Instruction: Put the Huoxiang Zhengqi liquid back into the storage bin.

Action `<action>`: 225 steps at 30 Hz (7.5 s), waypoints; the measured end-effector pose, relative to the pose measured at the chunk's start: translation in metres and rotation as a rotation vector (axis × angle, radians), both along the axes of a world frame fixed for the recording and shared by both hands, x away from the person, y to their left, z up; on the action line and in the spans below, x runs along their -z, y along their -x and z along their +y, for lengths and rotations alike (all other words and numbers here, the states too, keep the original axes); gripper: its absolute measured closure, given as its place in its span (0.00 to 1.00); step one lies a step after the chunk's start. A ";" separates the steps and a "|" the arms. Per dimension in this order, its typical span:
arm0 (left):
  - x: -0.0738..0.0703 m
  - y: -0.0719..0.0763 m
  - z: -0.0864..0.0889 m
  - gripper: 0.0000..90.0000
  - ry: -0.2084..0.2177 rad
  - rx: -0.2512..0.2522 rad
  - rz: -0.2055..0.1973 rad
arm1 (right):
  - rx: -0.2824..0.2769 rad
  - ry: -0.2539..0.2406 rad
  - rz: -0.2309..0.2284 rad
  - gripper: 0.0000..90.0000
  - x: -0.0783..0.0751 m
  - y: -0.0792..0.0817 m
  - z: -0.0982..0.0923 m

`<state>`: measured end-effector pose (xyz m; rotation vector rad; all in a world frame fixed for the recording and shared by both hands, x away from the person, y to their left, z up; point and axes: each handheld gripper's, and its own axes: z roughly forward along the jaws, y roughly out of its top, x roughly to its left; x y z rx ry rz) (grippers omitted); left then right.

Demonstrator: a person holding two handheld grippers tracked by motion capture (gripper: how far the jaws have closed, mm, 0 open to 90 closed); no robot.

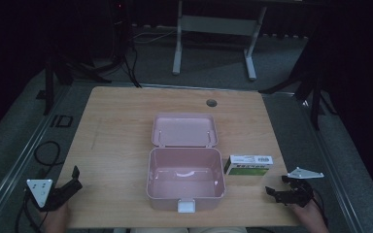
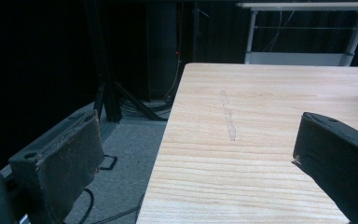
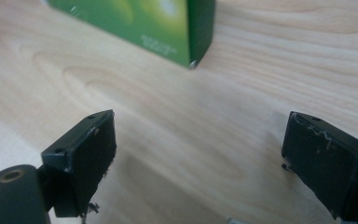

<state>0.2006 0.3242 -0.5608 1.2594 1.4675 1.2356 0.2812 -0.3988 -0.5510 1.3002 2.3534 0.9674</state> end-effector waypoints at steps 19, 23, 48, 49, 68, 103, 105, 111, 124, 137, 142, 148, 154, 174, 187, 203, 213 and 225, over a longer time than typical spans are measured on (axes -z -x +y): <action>0.000 0.000 0.001 0.02 0.001 0.012 0.002 | -0.320 0.261 0.189 0.11 -0.024 0.006 0.024; 0.000 0.000 0.001 0.02 -0.001 0.015 0.005 | -0.366 0.326 0.216 0.11 -0.029 0.005 0.031; 0.000 -0.001 0.001 0.02 -0.004 0.025 0.010 | -0.612 0.621 0.426 0.15 -0.047 0.000 0.064; 0.000 -0.001 0.000 0.02 -0.004 0.025 0.010 | -0.621 0.630 0.438 0.14 -0.047 0.000 0.066; 0.000 -0.001 0.001 0.02 -0.003 0.030 0.010 | -0.834 0.749 0.381 0.22 -0.065 0.005 0.109; 0.000 -0.002 0.001 0.02 0.000 0.040 0.013 | -0.963 0.761 0.243 0.28 -0.135 -0.026 0.164; 0.000 -0.002 0.001 0.02 -0.001 0.041 0.014 | -0.956 0.765 0.234 0.30 -0.139 -0.031 0.163; 0.000 -0.002 0.001 0.02 -0.001 0.042 0.014 | -0.927 0.767 0.206 0.32 -0.147 -0.050 0.161; 0.000 -0.002 0.001 0.02 -0.003 0.046 0.014 | -0.870 0.798 0.254 0.38 -0.133 -0.088 0.158; 0.000 -0.003 0.000 0.02 -0.009 0.047 0.019 | -0.880 0.791 0.294 0.48 -0.100 -0.108 0.159; 0.000 -0.003 0.000 0.02 -0.009 0.049 0.019 | -0.880 0.803 0.299 0.56 -0.092 -0.111 0.161; 0.000 -0.003 0.000 0.02 -0.008 0.050 0.019 | -0.889 0.805 0.307 0.59 -0.087 -0.111 0.162; 0.000 -0.003 0.000 0.02 -0.010 0.051 0.022 | -0.912 0.802 0.313 0.66 -0.083 -0.111 0.162; 0.000 -0.003 0.000 0.02 -0.008 0.051 0.023 | -0.921 0.802 0.389 0.69 -0.097 -0.099 0.160; 0.000 -0.003 0.000 0.02 -0.012 0.048 0.025 | -0.931 0.815 0.420 0.69 -0.110 -0.067 0.159; 0.000 -0.003 -0.001 0.02 -0.015 0.046 0.028 | -0.933 0.816 0.414 0.69 -0.154 -0.036 0.161; 0.000 -0.004 -0.001 0.02 -0.018 0.046 0.028 | -0.886 0.835 0.429 0.70 -0.187 -0.034 0.162; 0.000 -0.004 -0.002 0.02 -0.021 0.047 0.031 | -0.889 0.836 0.406 0.70 -0.220 -0.031 0.183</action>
